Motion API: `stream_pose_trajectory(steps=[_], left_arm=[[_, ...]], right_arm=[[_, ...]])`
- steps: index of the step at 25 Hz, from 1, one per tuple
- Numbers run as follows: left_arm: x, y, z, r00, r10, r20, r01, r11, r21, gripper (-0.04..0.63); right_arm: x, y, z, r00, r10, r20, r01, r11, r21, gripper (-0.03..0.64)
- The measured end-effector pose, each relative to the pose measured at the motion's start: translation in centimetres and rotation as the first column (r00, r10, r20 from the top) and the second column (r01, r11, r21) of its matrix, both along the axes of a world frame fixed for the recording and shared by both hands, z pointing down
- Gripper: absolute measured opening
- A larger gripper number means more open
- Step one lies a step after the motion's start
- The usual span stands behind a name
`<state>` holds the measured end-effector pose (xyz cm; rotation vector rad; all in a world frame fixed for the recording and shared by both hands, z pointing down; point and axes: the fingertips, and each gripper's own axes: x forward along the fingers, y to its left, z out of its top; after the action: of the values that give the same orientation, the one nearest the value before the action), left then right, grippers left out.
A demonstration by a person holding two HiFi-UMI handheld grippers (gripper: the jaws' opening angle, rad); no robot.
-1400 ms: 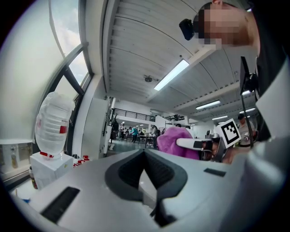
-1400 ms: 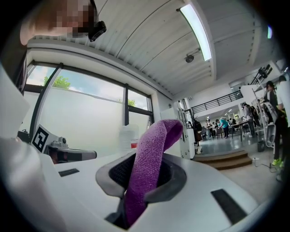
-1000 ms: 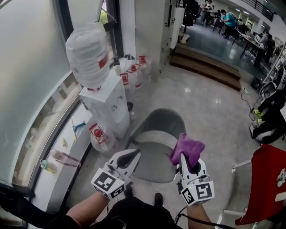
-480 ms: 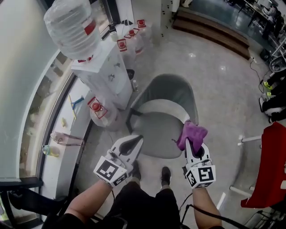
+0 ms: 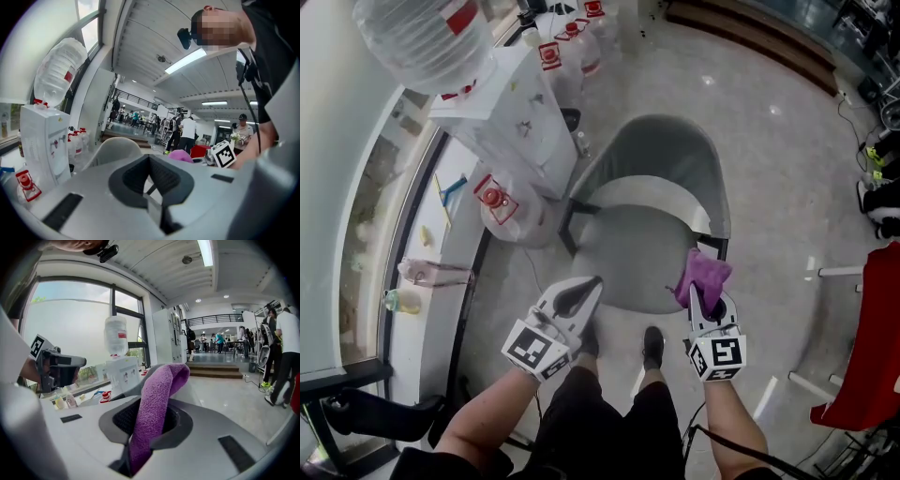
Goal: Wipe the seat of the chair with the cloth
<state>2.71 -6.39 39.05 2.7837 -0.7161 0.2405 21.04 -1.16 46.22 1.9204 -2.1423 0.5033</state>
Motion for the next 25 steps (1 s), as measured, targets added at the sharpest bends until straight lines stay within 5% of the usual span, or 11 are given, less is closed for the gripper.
stream_pose_trajectory(steps=[18,25], left_arm=[[0.4,0.2,12.8,0.999,-0.007,0.039,0.012,0.992,-0.128,0.008],[1.3,0.1,16.8,0.997,-0.004,0.079,0.014,0.993,-0.119,0.008]], right_arm=[[2.4,1.9,16.6,0.996,0.089,-0.018,-0.091,0.97,-0.227,0.063],[3.6,2.7,21.5,0.993,0.117,-0.03,-0.12,0.952,-0.281,0.063]])
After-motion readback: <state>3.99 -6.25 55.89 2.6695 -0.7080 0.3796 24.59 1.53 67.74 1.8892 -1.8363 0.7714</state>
